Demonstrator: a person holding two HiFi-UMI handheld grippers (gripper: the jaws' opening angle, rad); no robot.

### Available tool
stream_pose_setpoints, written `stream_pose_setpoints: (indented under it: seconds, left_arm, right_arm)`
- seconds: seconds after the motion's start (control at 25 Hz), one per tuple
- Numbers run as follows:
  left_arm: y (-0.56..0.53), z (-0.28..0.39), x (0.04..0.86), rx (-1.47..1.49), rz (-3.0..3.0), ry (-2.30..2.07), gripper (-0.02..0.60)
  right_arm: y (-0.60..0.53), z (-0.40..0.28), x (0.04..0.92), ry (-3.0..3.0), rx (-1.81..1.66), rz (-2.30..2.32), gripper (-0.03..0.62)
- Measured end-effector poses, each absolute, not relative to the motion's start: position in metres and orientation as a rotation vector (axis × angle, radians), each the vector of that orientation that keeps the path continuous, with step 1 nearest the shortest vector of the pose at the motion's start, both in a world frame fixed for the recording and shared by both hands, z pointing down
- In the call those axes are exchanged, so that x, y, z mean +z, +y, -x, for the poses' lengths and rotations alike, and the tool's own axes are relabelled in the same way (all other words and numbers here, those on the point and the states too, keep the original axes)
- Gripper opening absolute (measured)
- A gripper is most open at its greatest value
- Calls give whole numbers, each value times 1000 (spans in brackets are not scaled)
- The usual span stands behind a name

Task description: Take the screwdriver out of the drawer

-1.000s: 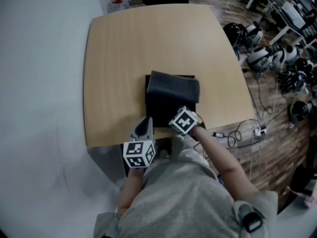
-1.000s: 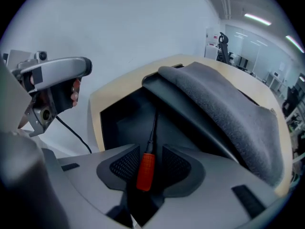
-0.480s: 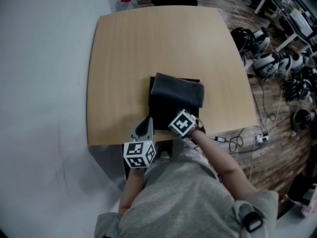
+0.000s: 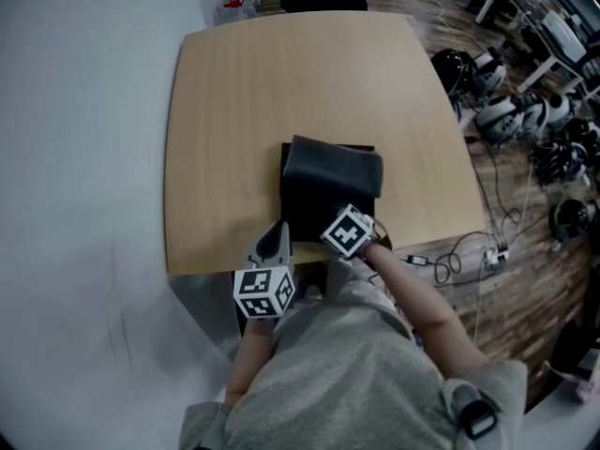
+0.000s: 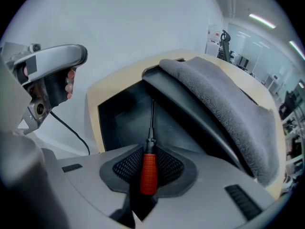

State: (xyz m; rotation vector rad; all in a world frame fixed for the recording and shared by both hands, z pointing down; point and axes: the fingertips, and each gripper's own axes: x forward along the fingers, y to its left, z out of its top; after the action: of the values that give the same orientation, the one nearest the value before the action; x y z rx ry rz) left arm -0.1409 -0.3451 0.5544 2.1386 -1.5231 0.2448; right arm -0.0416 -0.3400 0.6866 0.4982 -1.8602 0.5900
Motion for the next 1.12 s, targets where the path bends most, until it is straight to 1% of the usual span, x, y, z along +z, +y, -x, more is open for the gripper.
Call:
stream_pose_setpoints:
  seconds: [0.68,1.12]
  left_arm:
    - [-306,138,538,236,-2222,-1458,2]
    - [-270,127,532,230,-2264,-1435,2]
  right_arm:
    - [-333,30,630,-1909,442,-651,81]
    - [-307,27,566,-2131,429,-988,81]
